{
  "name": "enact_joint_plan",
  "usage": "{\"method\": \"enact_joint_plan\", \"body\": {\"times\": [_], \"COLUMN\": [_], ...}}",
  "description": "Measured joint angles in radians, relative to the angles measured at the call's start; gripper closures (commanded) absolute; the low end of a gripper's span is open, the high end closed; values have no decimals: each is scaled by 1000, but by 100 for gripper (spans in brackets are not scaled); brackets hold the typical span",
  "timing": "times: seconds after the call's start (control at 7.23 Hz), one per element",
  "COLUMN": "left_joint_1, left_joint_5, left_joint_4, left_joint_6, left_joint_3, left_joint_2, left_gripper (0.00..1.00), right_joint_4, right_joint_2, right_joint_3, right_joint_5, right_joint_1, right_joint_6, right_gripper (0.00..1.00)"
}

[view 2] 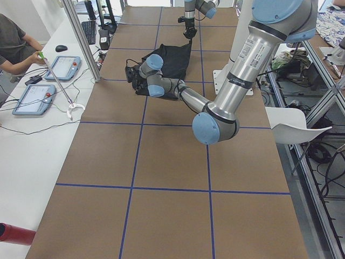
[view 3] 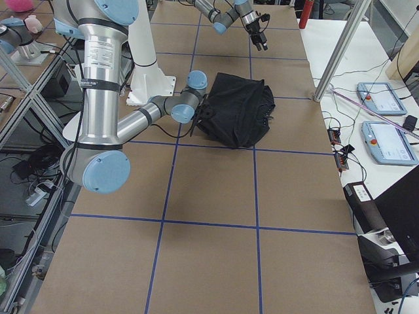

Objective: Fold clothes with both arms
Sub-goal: 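Pull the grasped side edge toward the robot with the right gripper, then move the left gripper to the shirt's far side while the right gripper folds inward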

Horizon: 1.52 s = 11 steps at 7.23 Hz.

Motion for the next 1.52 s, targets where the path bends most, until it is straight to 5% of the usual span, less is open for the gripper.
{"method": "enact_joint_plan", "body": {"times": [0.14,0.42,0.69,1.11,1.52], "left_joint_1": [5,47,141,333,383], "left_joint_5": [-32,-53,-4,177,216], "left_joint_4": [0,14,104,295,321], "left_joint_6": [-5,-46,-65,-70,-70], "left_joint_3": [-57,-134,-211,-287,-220], "left_joint_2": [28,53,78,124,127], "left_gripper": [0,0,0,10,17], "right_joint_4": [0,0,0,-3,-4], "right_joint_2": [-1,3,5,19,164], "right_joint_3": [33,70,85,99,-65], "right_joint_5": [14,18,18,161,194], "right_joint_1": [-93,-251,-289,-78,110], "right_joint_6": [60,159,193,189,158], "right_gripper": [77,0,0,0,0]}}
